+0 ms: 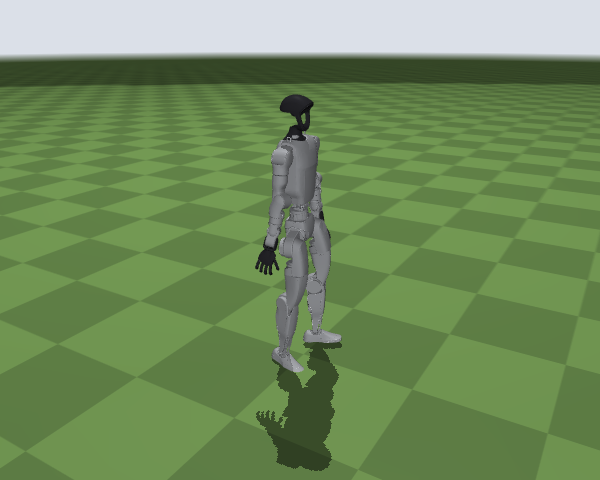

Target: Upper body actions

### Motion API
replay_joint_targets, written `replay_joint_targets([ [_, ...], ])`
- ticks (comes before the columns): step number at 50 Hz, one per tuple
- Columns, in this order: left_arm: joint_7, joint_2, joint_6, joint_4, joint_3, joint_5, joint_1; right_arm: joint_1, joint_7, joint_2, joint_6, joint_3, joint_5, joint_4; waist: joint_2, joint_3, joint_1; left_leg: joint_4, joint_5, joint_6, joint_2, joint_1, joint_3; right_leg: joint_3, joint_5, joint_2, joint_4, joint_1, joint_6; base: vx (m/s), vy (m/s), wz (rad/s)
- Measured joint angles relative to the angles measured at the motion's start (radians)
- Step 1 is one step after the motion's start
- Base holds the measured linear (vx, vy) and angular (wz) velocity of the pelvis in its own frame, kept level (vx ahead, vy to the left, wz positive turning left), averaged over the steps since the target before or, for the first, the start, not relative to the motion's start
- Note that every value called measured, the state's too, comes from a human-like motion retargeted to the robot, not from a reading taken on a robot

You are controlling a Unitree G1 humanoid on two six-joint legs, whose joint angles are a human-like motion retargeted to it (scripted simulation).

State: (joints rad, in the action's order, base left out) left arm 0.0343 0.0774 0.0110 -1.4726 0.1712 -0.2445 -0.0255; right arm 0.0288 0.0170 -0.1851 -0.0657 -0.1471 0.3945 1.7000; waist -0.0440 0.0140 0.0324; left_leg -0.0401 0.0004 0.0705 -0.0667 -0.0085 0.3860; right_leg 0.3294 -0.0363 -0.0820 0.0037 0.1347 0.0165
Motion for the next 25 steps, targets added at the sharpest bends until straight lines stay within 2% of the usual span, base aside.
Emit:
replay_joint_targets([
  [6,0.009,0.025,-0.045,-0.089,0.064,0.033,-0.062,-0.041,-0.013,0.018,0.035,0.027,0.019,-0.028,0.011,-0.025,-0.005,0.008,-0.004,-0.001,0.009,0.0,-0.007,0.004,0.008,-0.002,0.0,0.001,0.004,0.06,0.05,0.06],
  [13,0.002,0.05,-0.082,-0.122,0.133,0.059,-0.113,-0.078,-0.05,0.038,0.061,0.06,0.006,-0.1,-0.008,-0.027,-0.03,0.016,-0.015,-0.013,0.042,0.01,-0.019,0.014,0.012,-0.026,0.003,0.012,0.016,0.1,0.09,0.11],
  [25,0.001,0.026,-0.059,-0.07,0.169,0.077,-0.124,-0.109,-0.046,0.041,0.075,0.088,0.007,-0.102,-0.044,-0.016,-0.073,0.037,-0.039,-0.061,0.116,0.033,-0.064,0.035,0.032,-0.082,0.044,0.025,0.067,0.13,0.13,0.08],
])
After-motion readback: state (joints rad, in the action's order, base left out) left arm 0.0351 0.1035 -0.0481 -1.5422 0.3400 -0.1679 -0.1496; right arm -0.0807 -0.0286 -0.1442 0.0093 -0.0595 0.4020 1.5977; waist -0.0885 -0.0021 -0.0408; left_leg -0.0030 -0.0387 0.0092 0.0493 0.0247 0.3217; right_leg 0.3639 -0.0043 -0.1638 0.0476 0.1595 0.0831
